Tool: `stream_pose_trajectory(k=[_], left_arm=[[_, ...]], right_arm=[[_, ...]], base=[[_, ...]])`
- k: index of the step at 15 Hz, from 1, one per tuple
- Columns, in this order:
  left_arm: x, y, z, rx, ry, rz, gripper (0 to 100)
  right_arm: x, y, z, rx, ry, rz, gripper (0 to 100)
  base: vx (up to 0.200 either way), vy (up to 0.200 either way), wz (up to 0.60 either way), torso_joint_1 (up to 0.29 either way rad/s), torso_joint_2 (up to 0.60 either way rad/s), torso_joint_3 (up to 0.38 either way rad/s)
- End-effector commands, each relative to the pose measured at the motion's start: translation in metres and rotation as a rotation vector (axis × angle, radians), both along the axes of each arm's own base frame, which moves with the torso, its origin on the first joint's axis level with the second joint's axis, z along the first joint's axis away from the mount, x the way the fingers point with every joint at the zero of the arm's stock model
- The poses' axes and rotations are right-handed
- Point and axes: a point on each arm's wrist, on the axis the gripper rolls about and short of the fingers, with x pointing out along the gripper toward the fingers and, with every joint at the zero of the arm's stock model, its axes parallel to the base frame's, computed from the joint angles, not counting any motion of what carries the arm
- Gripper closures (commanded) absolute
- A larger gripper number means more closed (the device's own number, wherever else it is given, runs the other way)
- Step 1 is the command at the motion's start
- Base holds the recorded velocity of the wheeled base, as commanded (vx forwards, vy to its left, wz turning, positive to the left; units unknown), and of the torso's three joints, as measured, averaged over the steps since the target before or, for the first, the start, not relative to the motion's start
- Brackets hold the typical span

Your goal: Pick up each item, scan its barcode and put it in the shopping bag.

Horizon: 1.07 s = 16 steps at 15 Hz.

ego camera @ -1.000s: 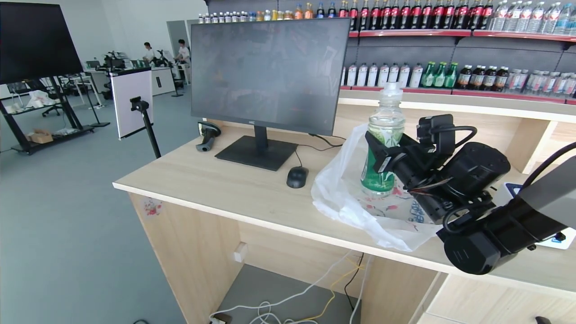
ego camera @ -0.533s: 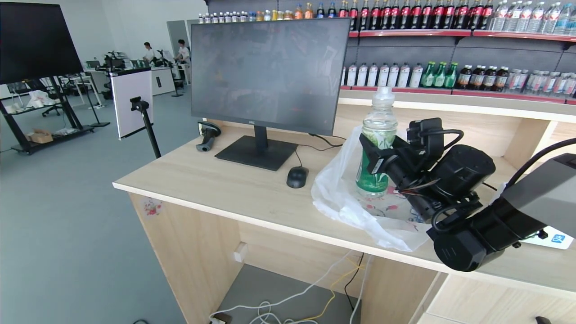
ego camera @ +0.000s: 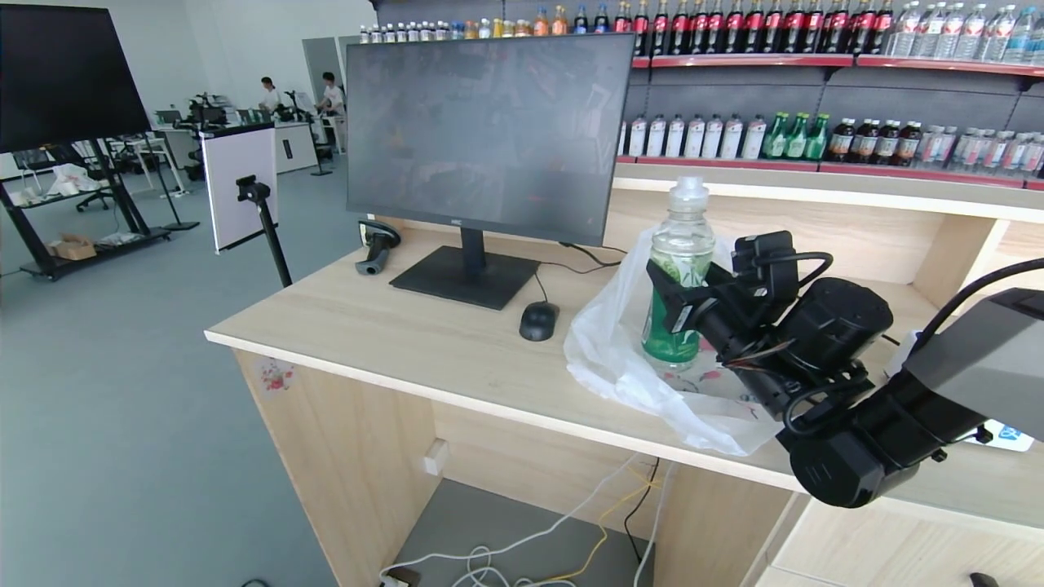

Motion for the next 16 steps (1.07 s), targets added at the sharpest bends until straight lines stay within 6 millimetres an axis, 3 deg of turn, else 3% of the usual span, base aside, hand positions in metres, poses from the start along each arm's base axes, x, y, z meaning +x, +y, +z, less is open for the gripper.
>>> stream_pose_trajectory(k=[1, 14, 15, 16], left_arm=[[0.0, 0.0, 0.0, 0.0, 0.002, 0.0, 0], [0.0, 0.0, 0.0, -0.001, 0.002, 0.0, 0], [0.0, 0.0, 0.0, 0.0, 0.002, 0.0, 0], [0.0, 0.0, 0.0, -0.001, 0.002, 0.0, 0]], right_arm=[[-0.001, 0.0, -0.002, -0.005, 0.012, 0.001, 100], [-0.015, -0.006, -0.006, -0.007, 0.058, -0.016, 100], [-0.015, -0.006, -0.006, -0.003, 0.06, -0.015, 0], [-0.016, -0.006, -0.005, 0.002, 0.058, -0.013, 0]], base=[[0.0, 0.0, 0.0, 0.0, 0.0, 0.0], [0.0, 0.0, 0.0, 0.0, 0.0, 0.0], [0.0, 0.0, 0.0, 0.0, 0.0, 0.0], [0.0, 0.0, 0.0, 0.0, 0.0, 0.0]])
